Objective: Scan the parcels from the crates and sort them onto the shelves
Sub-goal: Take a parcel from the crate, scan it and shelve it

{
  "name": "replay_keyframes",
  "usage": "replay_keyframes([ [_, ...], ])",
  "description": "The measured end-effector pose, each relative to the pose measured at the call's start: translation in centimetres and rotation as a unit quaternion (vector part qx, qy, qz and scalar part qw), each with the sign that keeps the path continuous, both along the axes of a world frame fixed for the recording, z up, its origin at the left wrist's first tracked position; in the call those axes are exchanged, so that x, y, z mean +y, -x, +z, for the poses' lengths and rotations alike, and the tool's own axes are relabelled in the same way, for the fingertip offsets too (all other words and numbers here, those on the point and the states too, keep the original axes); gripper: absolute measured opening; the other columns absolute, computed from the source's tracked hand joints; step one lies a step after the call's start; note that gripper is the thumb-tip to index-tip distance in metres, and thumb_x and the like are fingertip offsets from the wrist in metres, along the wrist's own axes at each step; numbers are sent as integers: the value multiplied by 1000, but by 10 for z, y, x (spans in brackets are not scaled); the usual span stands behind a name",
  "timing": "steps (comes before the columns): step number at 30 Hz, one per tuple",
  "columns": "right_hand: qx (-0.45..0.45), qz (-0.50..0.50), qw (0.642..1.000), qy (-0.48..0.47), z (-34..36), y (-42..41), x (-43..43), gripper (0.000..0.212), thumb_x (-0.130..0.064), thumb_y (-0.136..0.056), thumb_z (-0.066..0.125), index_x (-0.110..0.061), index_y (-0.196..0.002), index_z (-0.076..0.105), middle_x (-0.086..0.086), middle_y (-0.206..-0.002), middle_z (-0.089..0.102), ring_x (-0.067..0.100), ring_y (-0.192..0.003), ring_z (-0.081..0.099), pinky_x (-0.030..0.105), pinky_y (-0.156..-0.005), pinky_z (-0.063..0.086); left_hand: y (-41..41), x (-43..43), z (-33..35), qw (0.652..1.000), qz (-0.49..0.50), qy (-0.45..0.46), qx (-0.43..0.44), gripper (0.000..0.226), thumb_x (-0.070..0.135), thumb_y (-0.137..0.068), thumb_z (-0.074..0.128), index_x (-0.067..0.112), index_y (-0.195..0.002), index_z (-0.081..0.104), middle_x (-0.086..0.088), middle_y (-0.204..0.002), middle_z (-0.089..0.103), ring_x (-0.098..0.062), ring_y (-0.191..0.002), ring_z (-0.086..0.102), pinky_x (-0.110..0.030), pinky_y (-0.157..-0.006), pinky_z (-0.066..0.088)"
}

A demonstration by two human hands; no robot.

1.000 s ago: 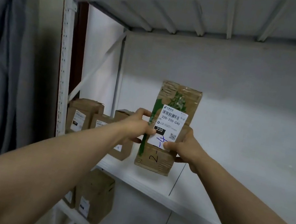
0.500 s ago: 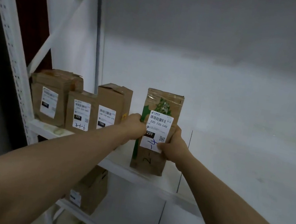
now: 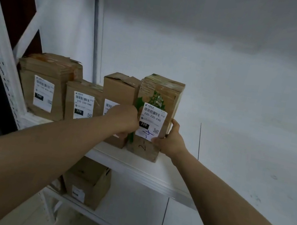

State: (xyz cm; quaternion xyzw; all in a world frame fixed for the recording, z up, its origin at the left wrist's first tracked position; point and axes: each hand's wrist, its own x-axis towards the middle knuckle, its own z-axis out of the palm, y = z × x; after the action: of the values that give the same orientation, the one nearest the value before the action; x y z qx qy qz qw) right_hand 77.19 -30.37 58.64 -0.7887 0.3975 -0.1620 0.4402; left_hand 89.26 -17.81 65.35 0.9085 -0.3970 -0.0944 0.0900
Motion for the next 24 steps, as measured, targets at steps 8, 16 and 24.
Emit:
replay_keyframes([
  [8, 8, 17, 1000, -14, 1, -10, 3, 103, -10, -82, 75, -27, -157, 5, 16, -126, 61, 35, -111, 62, 51, -89, 59, -4, 10, 2, 987, 31, 1, 155, 14, 20, -96, 68, 6, -97, 66, -10, -82, 74, -23, -70, 73, -35, -65, 61],
  [16, 38, 37, 999, -7, 1, 19, 4, 104, -17, -85, 78, -19, -160, 5, 17, -142, 50, 34, -119, 57, 44, -93, 56, 21, 27, 1, 980, 24, 39, 196, 19, 21, -92, 73, 15, -108, 65, -9, -91, 70, -26, -80, 68, -34, -68, 58],
  [24, 41, 28, 998, -27, -29, 107, 21, 93, -22, -84, 82, -16, -155, 22, 16, -136, 53, 28, -104, 60, 31, -72, 52, 106, 45, -45, 969, 12, 76, 235, 37, 29, -88, 77, 13, -118, 63, -4, -121, 58, -27, -110, 59, -42, -91, 56],
])
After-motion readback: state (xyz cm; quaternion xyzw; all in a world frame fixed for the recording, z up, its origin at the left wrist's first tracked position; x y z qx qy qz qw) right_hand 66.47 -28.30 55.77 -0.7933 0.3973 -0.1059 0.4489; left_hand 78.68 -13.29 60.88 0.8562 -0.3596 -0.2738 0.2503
